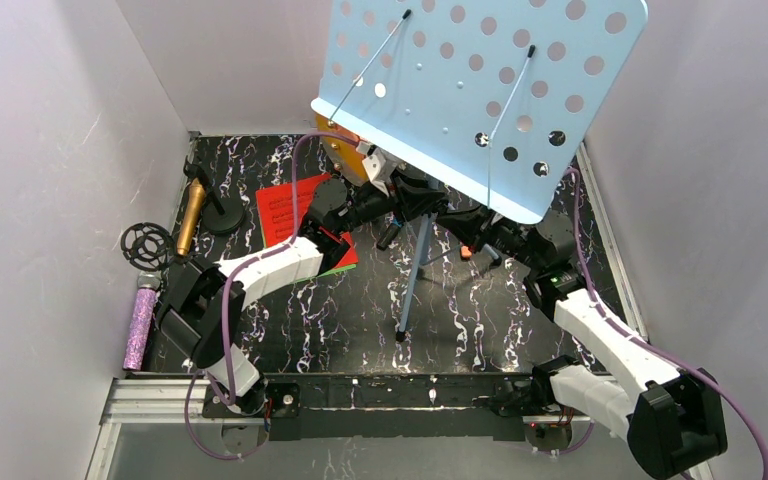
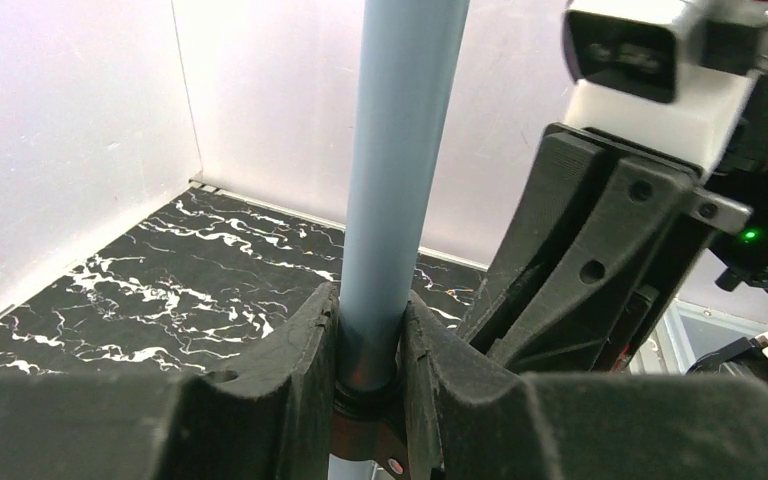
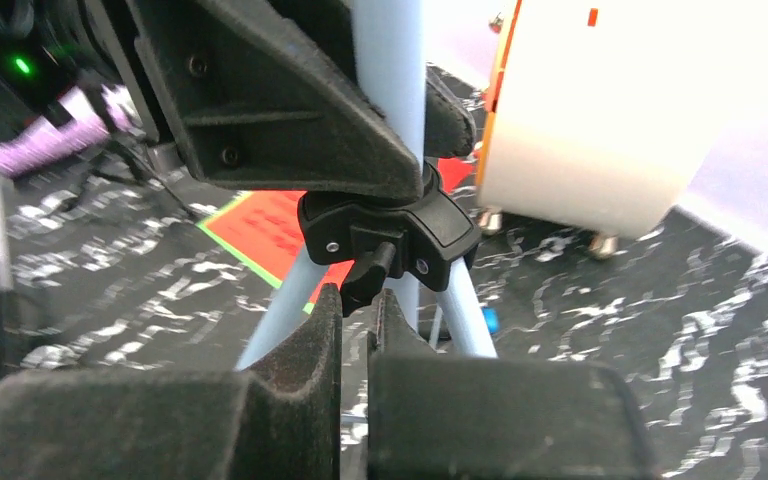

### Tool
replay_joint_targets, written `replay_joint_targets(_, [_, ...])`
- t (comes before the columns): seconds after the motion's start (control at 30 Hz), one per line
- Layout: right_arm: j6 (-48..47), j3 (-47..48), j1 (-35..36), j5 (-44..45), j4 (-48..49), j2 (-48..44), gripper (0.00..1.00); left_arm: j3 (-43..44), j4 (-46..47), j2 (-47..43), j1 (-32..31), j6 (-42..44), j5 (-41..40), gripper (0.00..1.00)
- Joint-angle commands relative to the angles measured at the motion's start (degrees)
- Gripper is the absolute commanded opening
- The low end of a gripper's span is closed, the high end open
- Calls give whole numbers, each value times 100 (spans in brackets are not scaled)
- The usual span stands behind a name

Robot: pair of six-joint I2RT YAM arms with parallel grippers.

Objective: Pack up the instrument practice props
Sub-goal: Unscrew the knob on the music stand.

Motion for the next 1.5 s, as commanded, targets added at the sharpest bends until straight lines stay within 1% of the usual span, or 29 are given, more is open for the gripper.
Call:
replay_joint_targets(0.0, [-2915,6,542,93,-1109,42,1,-46,-1354,-10,-39,-115,71,0])
replay_joint_targets(0.07, [-3657,268,682,388,-1763,87,1,-75,-1417,-51,-40,-92,108,0])
replay_joint_targets(0.13, [-4198,510,763,681,-2249,85,1,-175,-1418,-129,-39,-88,82,0])
replay_joint_targets(0.23, [-4630,601,794,822,-2475,-78,1,-274,-1418,-307,-40,-11,11,0])
replay_joint_targets(0.43, [-5638,464,1014,1414,-2415,-357,1,-284,-1482,-453,-37,-54,-76,0])
replay_joint_targets(0.5, [-6113,320,1202,1890,-2121,-408,1,-246,-1549,-427,-33,-55,-83,0])
replay_joint_targets(0.57, [-6342,242,1260,1934,-1919,-433,1,-207,-1590,-385,-24,-65,-50,0])
replay_joint_targets(0.6, [-6264,354,1257,1854,-2018,-391,1,-196,-1600,-380,-23,-74,-43,0])
replay_joint_targets(0.67, [-5834,764,1261,1664,-2516,-235,2,-198,-1611,-385,0,-67,-49,0])
replay_joint_targets(0.7, [-5567,841,1264,1561,-2640,-214,9,-195,-1630,-402,4,-31,-69,0])
replay_joint_targets(0.73, [-5310,822,1263,1463,-2611,-248,19,-195,-1656,-419,11,-2,-76,0])
replay_joint_targets(0.8, [-4962,605,1265,1362,-2270,-439,35,-195,-1709,-431,15,48,-90,0])
replay_joint_targets(0.87, [-4641,343,1262,1338,-1746,-651,43,-182,-1733,-431,13,52,-89,0])
replay_joint_targets(0.93, [-4455,255,1256,1348,-1407,-756,48,-169,-1743,-423,13,51,-77,0])
replay_joint_targets(1.0, [-4407,297,1264,1311,-1308,-758,49,-166,-1767,-430,14,72,-84,0])
replay_joint_targets(1.17, [-4563,320,1252,1404,-830,-625,49,-152,-1820,-391,13,89,-102,0])
replay_joint_targets(1.3, [-4711,436,1257,1365,-849,-491,46,-130,-1840,-346,17,65,-82,0])
replay_joint_targets(1.37, [-4790,451,1256,1349,-842,-445,43,-117,-1840,-328,15,53,-61,0])
replay_joint_targets(1.47, [-4933,515,1252,1250,-924,-362,36,-128,-1847,-324,17,64,-67,0])
